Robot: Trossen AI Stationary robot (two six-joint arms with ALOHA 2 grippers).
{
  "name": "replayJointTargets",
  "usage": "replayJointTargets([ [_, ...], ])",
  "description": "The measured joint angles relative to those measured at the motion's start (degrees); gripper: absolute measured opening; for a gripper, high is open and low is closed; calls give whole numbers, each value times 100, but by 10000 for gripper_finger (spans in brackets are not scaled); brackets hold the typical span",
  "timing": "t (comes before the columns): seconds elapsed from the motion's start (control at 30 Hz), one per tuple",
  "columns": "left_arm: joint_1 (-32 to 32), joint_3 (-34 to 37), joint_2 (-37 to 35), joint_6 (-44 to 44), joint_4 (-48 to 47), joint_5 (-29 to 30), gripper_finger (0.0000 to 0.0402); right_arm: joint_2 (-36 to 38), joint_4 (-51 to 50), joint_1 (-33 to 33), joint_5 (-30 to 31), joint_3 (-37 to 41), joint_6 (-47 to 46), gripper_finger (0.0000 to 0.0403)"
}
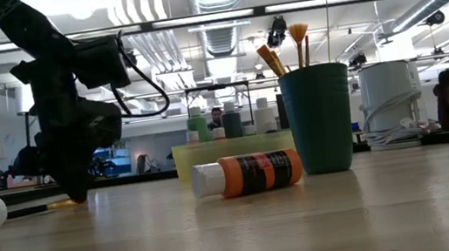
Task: Pick & Place Paint Supplies
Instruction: Put the gold paint brush into the green cup
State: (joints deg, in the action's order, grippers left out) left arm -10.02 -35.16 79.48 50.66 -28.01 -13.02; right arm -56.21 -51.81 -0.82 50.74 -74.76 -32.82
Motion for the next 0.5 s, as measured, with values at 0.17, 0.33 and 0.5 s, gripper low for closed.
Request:
replayJointTargets([
  [0.17, -13, -5, -12, -151, 40, -109, 4, 2, -30, -2, 14, 0, 1, 80],
  [0.33, -11, -162, -61, -177, 4, -165, 3, 4, -31, -1, 22, 2, -2, 79],
  [0.5, -22, -648, -198, -303, -3, -149, 2, 4, -29, -2, -2, 2, -8, 93],
])
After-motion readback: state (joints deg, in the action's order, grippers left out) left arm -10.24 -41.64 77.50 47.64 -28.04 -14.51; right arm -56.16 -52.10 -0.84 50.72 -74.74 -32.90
